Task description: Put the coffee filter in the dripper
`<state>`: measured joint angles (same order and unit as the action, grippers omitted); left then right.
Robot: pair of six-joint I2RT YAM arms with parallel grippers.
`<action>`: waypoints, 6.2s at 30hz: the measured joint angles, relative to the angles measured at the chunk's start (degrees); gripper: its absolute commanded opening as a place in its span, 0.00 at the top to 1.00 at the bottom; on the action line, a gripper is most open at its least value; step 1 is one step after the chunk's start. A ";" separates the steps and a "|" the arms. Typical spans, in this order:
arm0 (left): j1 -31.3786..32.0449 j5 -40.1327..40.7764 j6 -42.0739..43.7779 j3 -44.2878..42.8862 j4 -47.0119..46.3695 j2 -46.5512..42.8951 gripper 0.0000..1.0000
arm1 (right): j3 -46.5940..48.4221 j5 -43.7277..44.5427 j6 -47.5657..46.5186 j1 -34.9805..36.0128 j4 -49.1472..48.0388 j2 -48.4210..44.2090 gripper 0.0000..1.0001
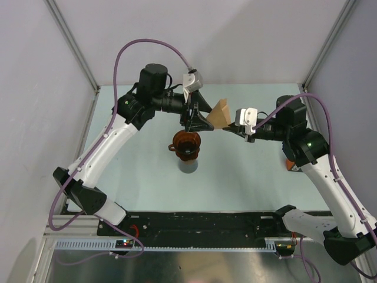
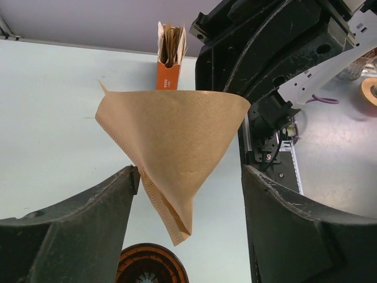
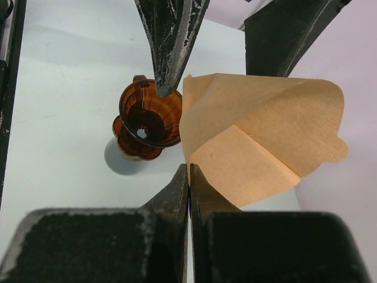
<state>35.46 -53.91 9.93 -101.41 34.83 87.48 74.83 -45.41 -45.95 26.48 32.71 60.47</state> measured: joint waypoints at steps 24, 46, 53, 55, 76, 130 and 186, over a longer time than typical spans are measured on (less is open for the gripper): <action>-0.61 -0.28 2.56 -0.09 0.00 -0.28 0.99 | 0.00 0.00 10.97 -4.66 -0.70 0.00 0.30; -1.84 -7.89 5.60 -1.73 -1.70 -1.16 1.00 | -7.06 -14.10 48.59 -10.75 -32.17 -0.50 0.07; -1.70 -7.72 5.55 -1.73 -1.70 -1.16 1.00 | -7.06 -15.56 50.47 -8.61 -35.17 1.18 0.51; -1.62 -7.69 5.55 -1.77 -1.70 -1.18 1.00 | -6.99 -15.76 50.36 -8.35 -35.21 1.64 0.67; -3.21 -0.28 3.15 3.30 -2.10 -2.29 0.34 | -6.03 -19.50 55.06 -10.91 -35.50 3.02 1.00; -1.25 2.58 2.10 1.42 -3.10 -0.90 0.47 | -4.31 -12.04 49.00 -7.72 -30.53 5.46 1.00; 1.29 2.73 0.33 1.90 -4.44 -0.85 0.82 | -4.52 -15.54 39.50 -6.80 -22.29 3.37 1.00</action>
<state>36.75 -51.18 10.26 -99.50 30.39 86.63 70.30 -60.95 -6.46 19.68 10.41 63.83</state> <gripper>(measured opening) 0.531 0.009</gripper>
